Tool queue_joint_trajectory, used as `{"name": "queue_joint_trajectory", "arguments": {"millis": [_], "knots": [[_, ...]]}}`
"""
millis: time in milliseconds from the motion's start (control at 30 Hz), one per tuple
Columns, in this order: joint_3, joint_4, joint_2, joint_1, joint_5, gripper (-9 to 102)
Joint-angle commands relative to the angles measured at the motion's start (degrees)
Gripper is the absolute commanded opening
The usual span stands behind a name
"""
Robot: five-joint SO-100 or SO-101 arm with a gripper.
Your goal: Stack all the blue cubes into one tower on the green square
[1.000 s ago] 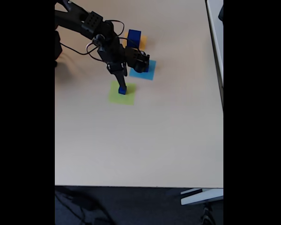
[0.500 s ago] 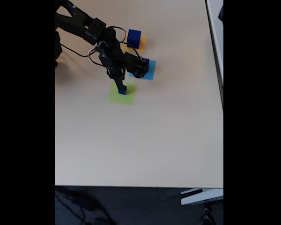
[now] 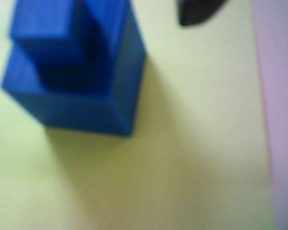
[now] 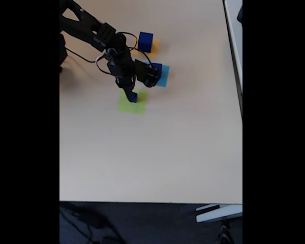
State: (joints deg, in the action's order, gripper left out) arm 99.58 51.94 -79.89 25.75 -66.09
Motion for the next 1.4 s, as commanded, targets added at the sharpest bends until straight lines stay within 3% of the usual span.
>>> {"name": "queue_joint_trajectory", "arguments": {"millis": [0,1367], "knots": [[-3.5,-0.4,-0.7,0.5,0.4,23],[-5.1,-0.1,0.8,1.1,0.4,14]]}}
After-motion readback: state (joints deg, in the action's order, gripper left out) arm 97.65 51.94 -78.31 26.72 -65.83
